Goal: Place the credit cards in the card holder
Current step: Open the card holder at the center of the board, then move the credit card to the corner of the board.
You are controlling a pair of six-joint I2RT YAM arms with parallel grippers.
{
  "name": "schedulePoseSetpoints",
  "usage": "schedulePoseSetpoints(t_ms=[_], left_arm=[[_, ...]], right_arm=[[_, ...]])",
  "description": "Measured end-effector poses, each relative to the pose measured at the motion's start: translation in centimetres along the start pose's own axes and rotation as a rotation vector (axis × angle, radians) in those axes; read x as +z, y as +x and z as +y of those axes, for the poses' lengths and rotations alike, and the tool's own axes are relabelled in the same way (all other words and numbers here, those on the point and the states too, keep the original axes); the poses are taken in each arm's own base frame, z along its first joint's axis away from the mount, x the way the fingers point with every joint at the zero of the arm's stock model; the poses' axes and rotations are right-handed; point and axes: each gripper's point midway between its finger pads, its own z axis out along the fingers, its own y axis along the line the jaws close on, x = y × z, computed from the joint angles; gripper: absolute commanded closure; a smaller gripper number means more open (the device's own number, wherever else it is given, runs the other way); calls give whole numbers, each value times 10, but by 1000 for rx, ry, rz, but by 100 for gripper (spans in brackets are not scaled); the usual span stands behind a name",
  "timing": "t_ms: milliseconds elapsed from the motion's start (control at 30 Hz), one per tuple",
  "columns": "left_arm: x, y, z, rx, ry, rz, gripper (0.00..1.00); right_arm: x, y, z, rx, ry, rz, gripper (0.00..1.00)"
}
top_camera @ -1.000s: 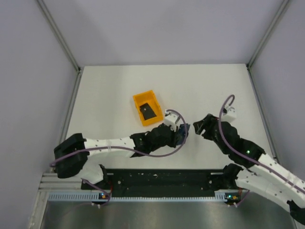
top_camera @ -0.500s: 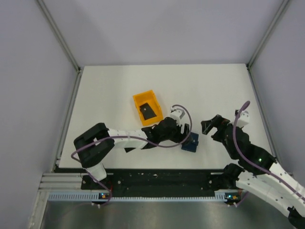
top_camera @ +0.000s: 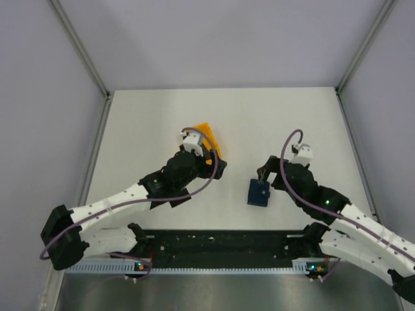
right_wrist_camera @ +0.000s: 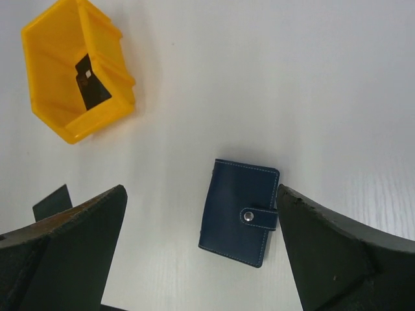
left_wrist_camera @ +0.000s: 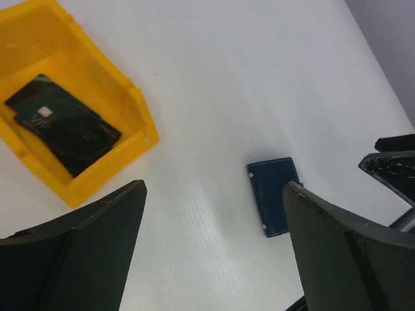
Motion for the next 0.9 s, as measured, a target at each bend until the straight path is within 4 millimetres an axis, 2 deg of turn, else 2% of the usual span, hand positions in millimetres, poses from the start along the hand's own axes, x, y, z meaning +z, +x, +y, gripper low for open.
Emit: schedulePoseSetpoints(t_ms=[67,133,267,367,500,700,900], left_arm=[[-14,-8,17,0,-55,-37,7],[-23,-6,36,2,-112,-41,7],[-39,18,81,11,-243,8,8],[-48,34,104,15,-309,45,10],[-58,55,123,8,-367,88,16],[-72,87,148,-8,-456,159,25],[-80,104,164,-57,-549,200,33]], right_arm=[[10,10,7,-25,-7,44,3],[19,22,13,-50,-10,96,6],[36,53,31,-107,-29,214,11],[39,73,52,-135,-84,273,15],[42,95,79,-133,-160,333,22],[47,122,102,-122,-217,410,26],[45,137,124,-114,-271,455,30]])
